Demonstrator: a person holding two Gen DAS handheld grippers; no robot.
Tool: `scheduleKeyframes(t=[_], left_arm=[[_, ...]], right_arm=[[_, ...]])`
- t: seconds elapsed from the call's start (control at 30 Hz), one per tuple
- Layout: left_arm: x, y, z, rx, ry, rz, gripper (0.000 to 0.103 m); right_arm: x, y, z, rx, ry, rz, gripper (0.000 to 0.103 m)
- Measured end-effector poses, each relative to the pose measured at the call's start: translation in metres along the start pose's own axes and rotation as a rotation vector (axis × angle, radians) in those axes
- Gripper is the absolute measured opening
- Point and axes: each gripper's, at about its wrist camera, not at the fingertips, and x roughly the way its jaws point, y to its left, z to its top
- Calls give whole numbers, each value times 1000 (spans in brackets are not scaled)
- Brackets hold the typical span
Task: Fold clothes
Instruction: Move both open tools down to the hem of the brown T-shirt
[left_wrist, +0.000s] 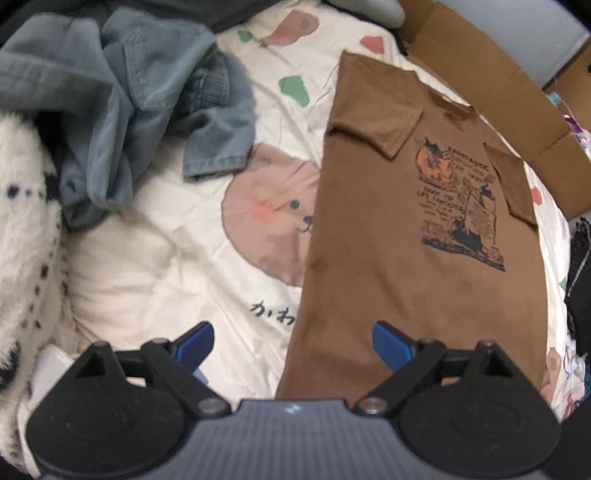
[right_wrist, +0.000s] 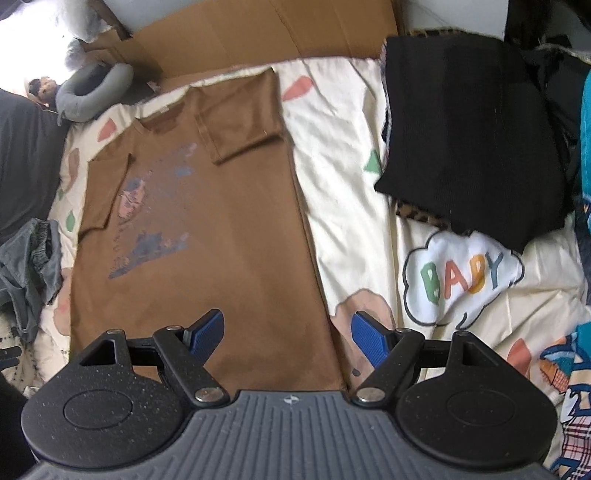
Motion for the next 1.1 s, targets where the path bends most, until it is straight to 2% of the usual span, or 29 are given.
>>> scheduleKeyframes(t=[0.13,0.23,0.4,0.53,0.6,0.93,0.97,1.1], left_arm=[[15,5,-5,-27,19,3,94],[27,6,-9,-35,39,12,91],[45,6,-16,-45,76,34,87],[56,7,-22,-69,98,37,84],[60,7,-25,-71,109,41,84],[75,10,-43,-106,160,35,81],[76,10,-44,-107,165,34,79],[82,12,-49,-113,185,31,73]], right_arm=[[19,-5,-4,-14,27,-14,80],[37,-8,-6,-22,56,-15,76],[76,-13,-17,-25,124,-22,55],[105,-31,-27,6,176,-42,45],[119,-39,-32,27,209,-37,37],[143,-54,-48,95,278,-6,34],[144,-54,-49,92,287,-3,30],[147,-53,-56,100,314,0,30]])
